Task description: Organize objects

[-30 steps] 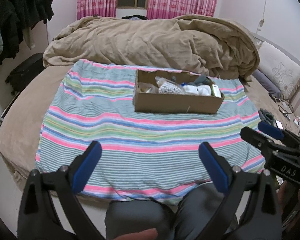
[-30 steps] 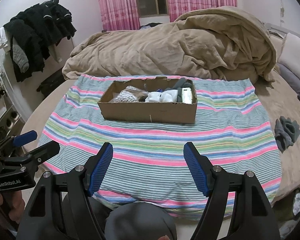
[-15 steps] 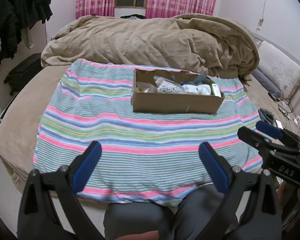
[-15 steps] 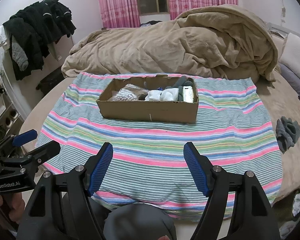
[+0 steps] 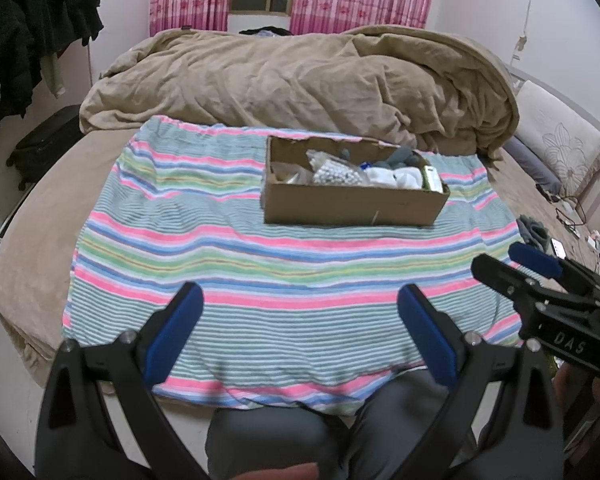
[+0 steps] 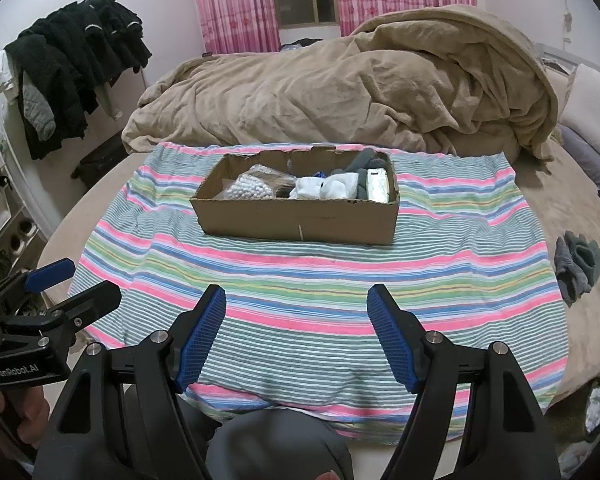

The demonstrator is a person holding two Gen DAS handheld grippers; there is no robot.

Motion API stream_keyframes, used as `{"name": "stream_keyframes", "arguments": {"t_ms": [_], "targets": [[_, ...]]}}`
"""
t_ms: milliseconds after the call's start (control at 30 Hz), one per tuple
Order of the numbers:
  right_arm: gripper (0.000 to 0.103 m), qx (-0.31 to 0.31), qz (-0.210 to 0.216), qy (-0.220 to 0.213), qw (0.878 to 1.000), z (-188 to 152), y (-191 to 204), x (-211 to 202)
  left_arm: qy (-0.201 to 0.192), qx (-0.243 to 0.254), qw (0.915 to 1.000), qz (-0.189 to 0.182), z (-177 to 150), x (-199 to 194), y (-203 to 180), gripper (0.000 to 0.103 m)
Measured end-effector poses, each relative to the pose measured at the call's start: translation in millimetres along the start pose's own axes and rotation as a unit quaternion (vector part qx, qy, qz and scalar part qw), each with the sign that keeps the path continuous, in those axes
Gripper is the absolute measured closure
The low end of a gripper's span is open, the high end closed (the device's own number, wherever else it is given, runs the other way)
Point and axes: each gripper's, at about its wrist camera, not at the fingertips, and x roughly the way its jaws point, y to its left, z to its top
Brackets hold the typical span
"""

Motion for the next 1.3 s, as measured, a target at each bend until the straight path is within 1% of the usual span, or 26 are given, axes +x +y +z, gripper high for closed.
{"name": "stream_keyframes", "arguments": {"t_ms": [333,1300], "targets": [[0.027,0.001,0.001,0.003,1.0,0.4,-0.8,6.2,0.002,-0.001,1.0,0.0,0.5,5.2,-0.2,0.004],[0.027,0.001,0.001,0.004,1.0,1.2,-1.5,7.5,0.003,0.0,1.0,-0.005,-0.3,13.9,1.8,0.004]]}}
